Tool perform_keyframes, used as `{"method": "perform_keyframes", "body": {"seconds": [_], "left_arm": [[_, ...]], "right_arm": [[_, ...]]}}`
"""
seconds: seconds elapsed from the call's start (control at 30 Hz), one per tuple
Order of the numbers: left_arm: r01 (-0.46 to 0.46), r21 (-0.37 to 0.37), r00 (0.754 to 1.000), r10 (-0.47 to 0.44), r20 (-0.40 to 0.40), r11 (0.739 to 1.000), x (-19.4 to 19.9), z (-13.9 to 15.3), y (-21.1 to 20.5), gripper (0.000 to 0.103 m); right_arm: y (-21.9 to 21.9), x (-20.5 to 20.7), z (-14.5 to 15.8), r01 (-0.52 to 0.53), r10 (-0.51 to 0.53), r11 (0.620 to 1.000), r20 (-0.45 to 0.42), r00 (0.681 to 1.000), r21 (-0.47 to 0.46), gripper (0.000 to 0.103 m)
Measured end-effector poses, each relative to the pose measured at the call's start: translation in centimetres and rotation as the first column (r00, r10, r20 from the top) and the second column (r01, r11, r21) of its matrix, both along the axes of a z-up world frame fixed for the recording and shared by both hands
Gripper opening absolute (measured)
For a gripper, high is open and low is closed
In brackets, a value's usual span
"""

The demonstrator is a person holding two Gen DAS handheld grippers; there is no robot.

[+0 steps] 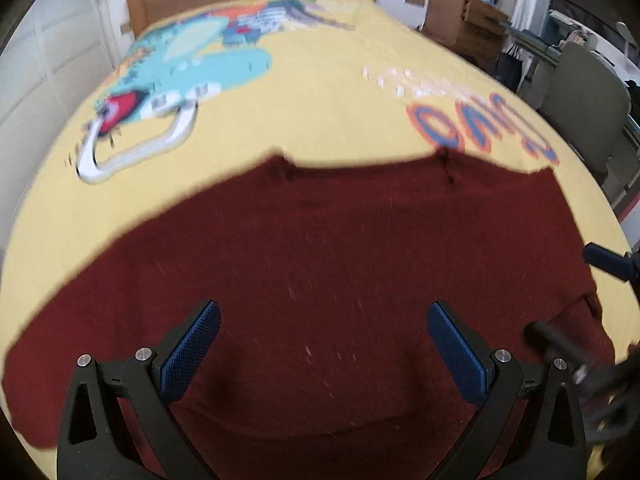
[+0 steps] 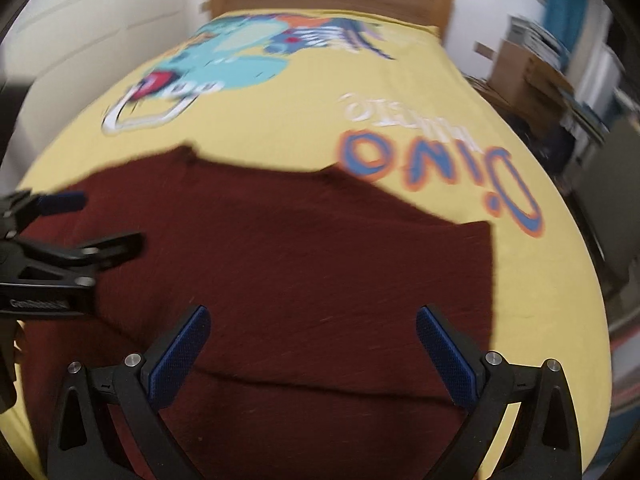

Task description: Fold small clothes

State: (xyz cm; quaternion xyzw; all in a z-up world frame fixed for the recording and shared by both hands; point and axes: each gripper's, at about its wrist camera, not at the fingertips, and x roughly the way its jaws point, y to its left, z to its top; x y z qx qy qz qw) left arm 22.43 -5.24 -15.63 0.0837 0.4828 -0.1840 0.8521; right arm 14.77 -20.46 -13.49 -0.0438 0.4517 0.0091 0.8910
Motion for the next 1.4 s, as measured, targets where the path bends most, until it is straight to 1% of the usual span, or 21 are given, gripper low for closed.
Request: {"method": "perform_keyframes", "body": {"seconds": [0.07, 0.1, 0.17, 0.2, 0.27, 0.4, 0.5, 0.53, 0.6, 0.7, 0.83, 0.93, 1.07, 1.13, 1.2, 1.27, 1.33, 1.4], "left_arm": [[-0.025, 0.014, 0.999, 0.026, -0.035, 1.0, -0.2, -1.7, 0.3, 0.102], [-0.03, 0.019, 0.999, 0.031, -0.039, 0.999, -0.7, -1.9, 0.3, 0.102], [-0.023, 0.049, 0.998, 0.026, -0.059, 0.999, -1.0, -3.2, 0.9, 0.102], [-0.017, 0.062, 0.998, 0.021, -0.056, 0.998, -1.4, -3.3, 1.1, 0.102], [-0.003, 0.065, 0.999, 0.005, -0.043, 0.998, -1.9, -3.5, 1.7, 0.102], [-0.014, 0.061, 0.999, 0.016, -0.03, 0.998, -2.0, -3.8, 3.6, 0.102], [-0.009, 0.068, 1.0, 0.01, -0.023, 0.998, -2.0, -4.0, 4.0, 0.102], [-0.011, 0.067, 1.0, 0.013, -0.028, 0.998, -2.0, -4.1, 4.0, 0.102], [-0.034, 0.06, 0.998, 0.037, -0.055, 0.998, -1.9, -4.6, 4.1, 0.102], [-0.067, 0.061, 0.996, 0.07, -0.046, 0.996, -1.7, -4.8, 3.8, 0.102], [-0.086, 0.082, 0.996, 0.089, -0.027, 0.993, -1.8, -4.8, 3.4, 0.102], [-0.1, 0.092, 0.994, 0.104, -0.04, 0.991, -1.6, -4.6, 3.2, 0.102], [-0.102, 0.076, 0.994, 0.105, -0.033, 0.992, -2.1, -4.2, 3.4, 0.102], [-0.109, 0.051, 0.992, 0.112, -0.052, 0.993, -2.1, -3.4, 3.9, 0.102], [-0.141, 0.009, 0.986, 0.141, -0.087, 0.99, -2.4, -2.5, 4.7, 0.102], [-0.182, -0.005, 0.978, 0.18, -0.109, 0.983, -2.7, -1.4, 5.6, 0.102], [-0.207, -0.014, 0.972, 0.205, -0.114, 0.978, -3.1, -0.3, 6.4, 0.102], [-0.206, -0.051, 0.972, 0.198, -0.124, 0.977, -3.6, 1.3, 7.4, 0.102]], "right_arm": [[0.7, 0.3, -1.8, -0.011, 0.011, 1.0, -0.014, 1.0, -0.01, 0.103], [0.9, 0.3, -2.5, -0.008, 0.008, 1.0, -0.019, 1.0, -0.015, 0.103], [0.5, 0.6, -4.1, 0.006, -0.007, 0.999, -0.029, 1.0, -0.038, 0.103], [0.0, 0.7, -5.0, 0.02, -0.023, 0.998, -0.039, 0.999, -0.06, 0.103], [-1.3, 0.9, -6.0, 0.042, -0.045, 0.997, -0.052, 0.998, -0.058, 0.103], [-4.4, 0.6, -6.0, 0.092, -0.093, 0.995, -0.046, 0.995, -0.026, 0.103], [-6.7, 0.4, -5.7, 0.143, -0.147, 0.986, -0.037, 0.989, -0.084, 0.103], [-7.3, 0.2, -5.5, 0.15, -0.154, 0.985, -0.041, 0.987, -0.084, 0.103], [-8.6, 0.2, -5.9, 0.165, -0.168, 0.985, -0.059, 0.984, -0.056, 0.103], [-9.4, 0.2, -6.9, 0.18, -0.18, 0.984, -0.082, 0.98, -0.006, 0.103], [-9.9, -0.2, -7.6, 0.205, -0.203, 0.978, -0.052, 0.978, 0.033, 0.103], [-9.9, -0.3, -7.6, 0.217, -0.215, 0.975, -0.049, 0.975, 0.041, 0.103], [-9.6, -0.3, -7.3, 0.205, -0.203, 0.978, -0.06, 0.977, 0.027, 0.103], [-9.1, -0.9, -6.7, 0.182, -0.181, 0.983, -0.075, 0.981, 0.007, 0.103], [-8.9, -1.6, -5.8, 0.171, -0.171, 0.985, -0.087, 0.981, -0.015, 0.103], [-8.5, -2.4, -4.7, 0.158, -0.161, 0.987, -0.094, 0.982, -0.042, 0.103], [-8.1, -3.5, -3.6, 0.148, -0.153, 0.987, -0.094, 0.984, -0.062, 0.103], [-7.7, -5.2, -2.2, 0.141, -0.149, 0.987, -0.098, 0.984, -0.08, 0.103]]}}
